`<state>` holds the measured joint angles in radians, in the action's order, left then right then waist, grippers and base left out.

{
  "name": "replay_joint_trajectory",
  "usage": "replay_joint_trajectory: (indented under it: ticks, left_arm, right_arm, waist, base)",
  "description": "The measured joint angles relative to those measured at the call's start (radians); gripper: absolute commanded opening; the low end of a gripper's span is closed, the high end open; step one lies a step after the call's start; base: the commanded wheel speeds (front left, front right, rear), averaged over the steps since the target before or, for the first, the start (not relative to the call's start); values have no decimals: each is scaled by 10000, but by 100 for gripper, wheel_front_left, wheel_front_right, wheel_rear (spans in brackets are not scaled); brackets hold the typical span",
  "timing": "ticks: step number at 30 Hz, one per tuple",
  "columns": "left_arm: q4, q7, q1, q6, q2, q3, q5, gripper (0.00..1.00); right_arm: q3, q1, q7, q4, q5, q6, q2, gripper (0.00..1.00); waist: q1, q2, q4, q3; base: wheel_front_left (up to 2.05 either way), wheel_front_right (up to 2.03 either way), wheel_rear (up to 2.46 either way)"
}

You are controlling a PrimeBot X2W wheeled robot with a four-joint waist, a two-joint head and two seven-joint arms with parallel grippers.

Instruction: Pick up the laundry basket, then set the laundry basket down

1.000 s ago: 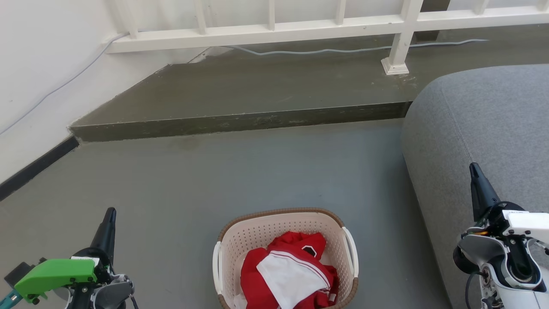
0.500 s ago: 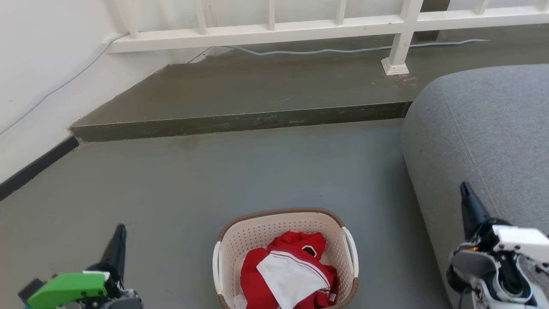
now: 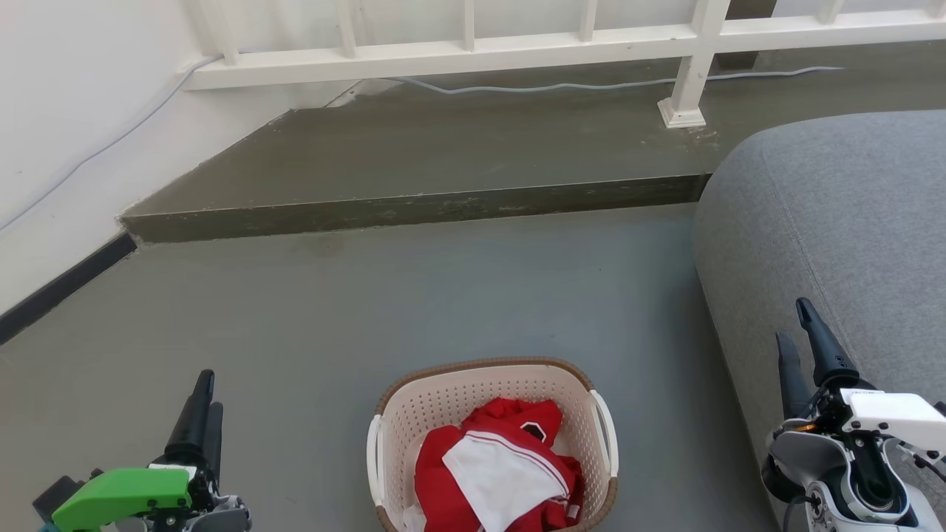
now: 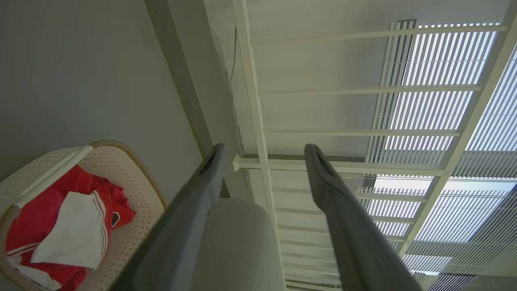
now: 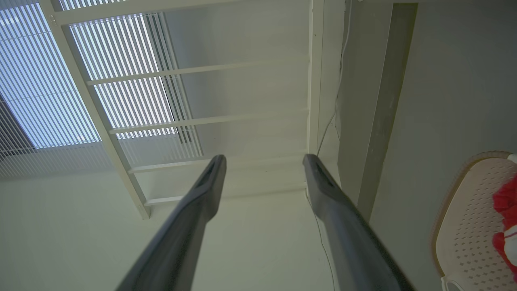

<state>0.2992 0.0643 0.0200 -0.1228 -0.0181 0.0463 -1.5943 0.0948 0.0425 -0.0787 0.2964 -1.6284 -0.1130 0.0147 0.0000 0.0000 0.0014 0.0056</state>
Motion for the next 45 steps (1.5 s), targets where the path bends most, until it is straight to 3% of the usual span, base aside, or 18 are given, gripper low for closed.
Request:
replay_joint_trajectory:
  ticks: [10,23,36,45]
  left_arm:
    - [-305,-347,7,0,-125,-382,788,100]
    - [-581,-834,34,0,-476,-834,2834,100]
    - [-1022,-1281,107,0,-600,-1078,5526,100]
    - [-1250,-1578,109,59,-594,-1323,7206,100]
  right_arm:
    - [-299,11,401,-257,520,0,96,100]
    - [-1068,113,961,-583,1973,-2,514,100]
    - [-1783,196,1425,-535,4466,6,1045,100]
    - [-2104,362,1710,-604,6086,268,1093,100]
  waist:
    - [0,0,0,12]
    - [0,0,-18,23]
    - [0,0,19,34]
    - [0,0,35,54]
  base:
    - [0,0,0]
    - [0,0,0]
    - [0,0,0]
    - [0,0,0]
